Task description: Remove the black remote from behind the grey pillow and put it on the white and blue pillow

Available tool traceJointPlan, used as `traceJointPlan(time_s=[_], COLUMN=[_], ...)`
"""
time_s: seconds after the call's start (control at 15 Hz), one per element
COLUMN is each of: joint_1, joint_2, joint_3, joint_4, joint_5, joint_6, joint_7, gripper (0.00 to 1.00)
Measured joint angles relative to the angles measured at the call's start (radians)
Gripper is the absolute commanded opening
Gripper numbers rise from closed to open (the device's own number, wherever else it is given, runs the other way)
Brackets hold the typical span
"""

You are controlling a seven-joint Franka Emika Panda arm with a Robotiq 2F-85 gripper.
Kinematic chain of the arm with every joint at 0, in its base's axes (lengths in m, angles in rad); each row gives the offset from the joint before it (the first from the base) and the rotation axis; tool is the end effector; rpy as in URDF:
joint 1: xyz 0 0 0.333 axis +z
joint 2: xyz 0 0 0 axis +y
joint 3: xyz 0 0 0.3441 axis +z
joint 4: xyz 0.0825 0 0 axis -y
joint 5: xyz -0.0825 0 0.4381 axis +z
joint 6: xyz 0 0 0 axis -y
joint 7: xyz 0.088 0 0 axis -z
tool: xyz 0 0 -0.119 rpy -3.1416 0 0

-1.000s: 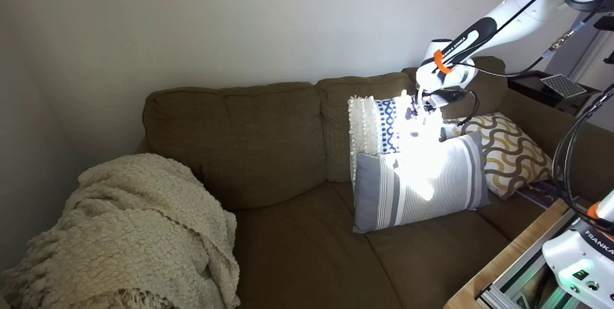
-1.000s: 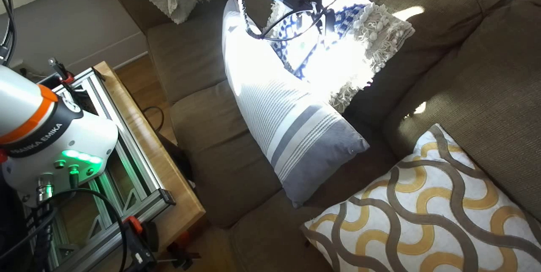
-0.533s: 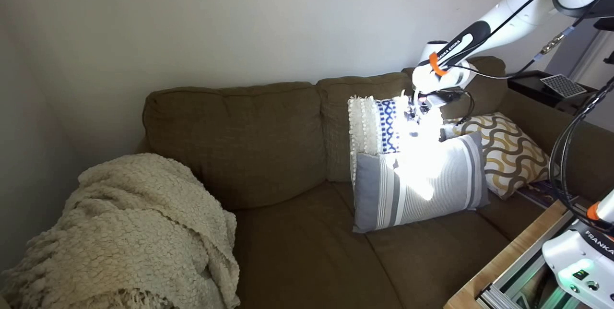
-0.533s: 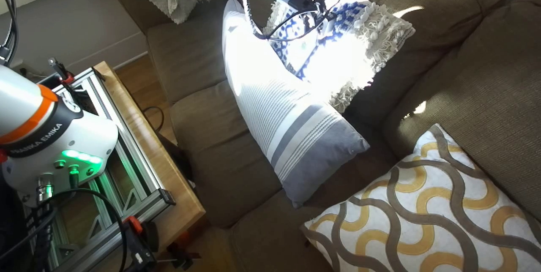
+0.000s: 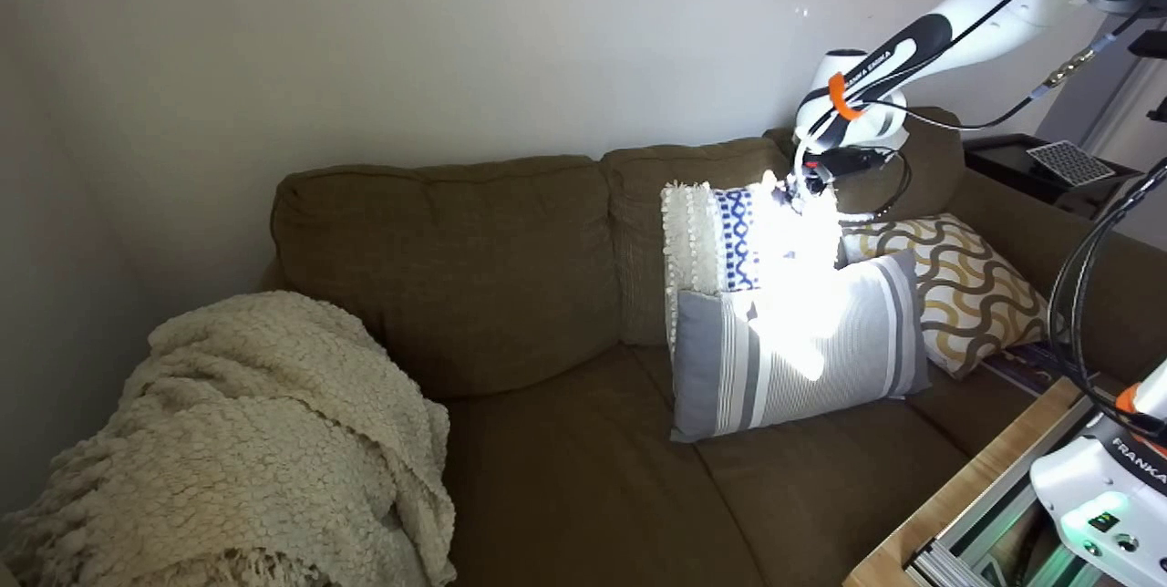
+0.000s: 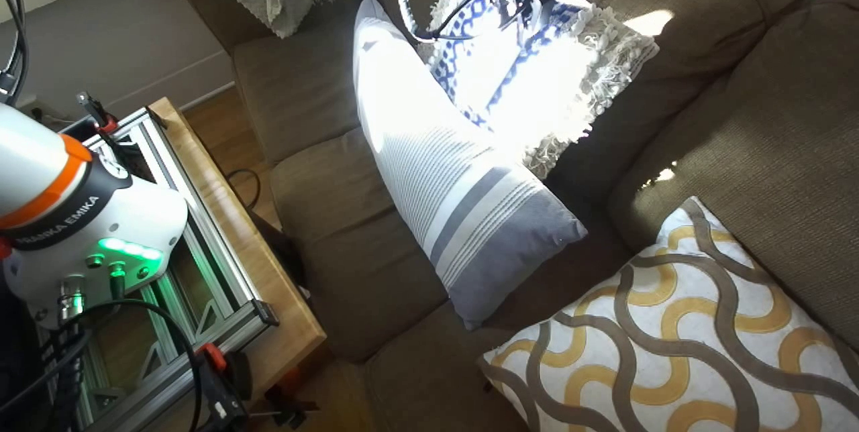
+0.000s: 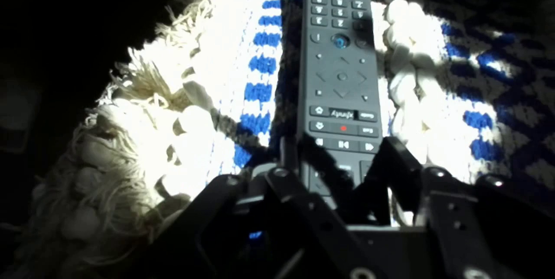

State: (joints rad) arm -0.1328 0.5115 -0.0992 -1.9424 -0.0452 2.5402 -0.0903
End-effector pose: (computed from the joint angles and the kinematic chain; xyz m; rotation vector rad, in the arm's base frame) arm 0.6627 -0.1543 0.1971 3.0481 -0.1384 0.1142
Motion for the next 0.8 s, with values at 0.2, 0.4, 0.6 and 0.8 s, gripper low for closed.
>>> traceJointPlan(time_s=[0.2,0.4,0.6,0.8], joint_1=[-0.019,-0.051,-0.066,-0.063], joint_2=[-0.081,-0.124,-0.125,-0.116], joint_3=[-0.009,-0.005,-0.002,-0.002], joint_4=[0.032,0.124,0.182,0.179], joint_5=[0.006,0.057,0.086,0.084], joint_6=[-0.075,-0.207,-0.263,-0.254], joint_7=[-0.011,-0.039,-0.05,-0.047], gripper=[0.27,0.52,0.27,0.27])
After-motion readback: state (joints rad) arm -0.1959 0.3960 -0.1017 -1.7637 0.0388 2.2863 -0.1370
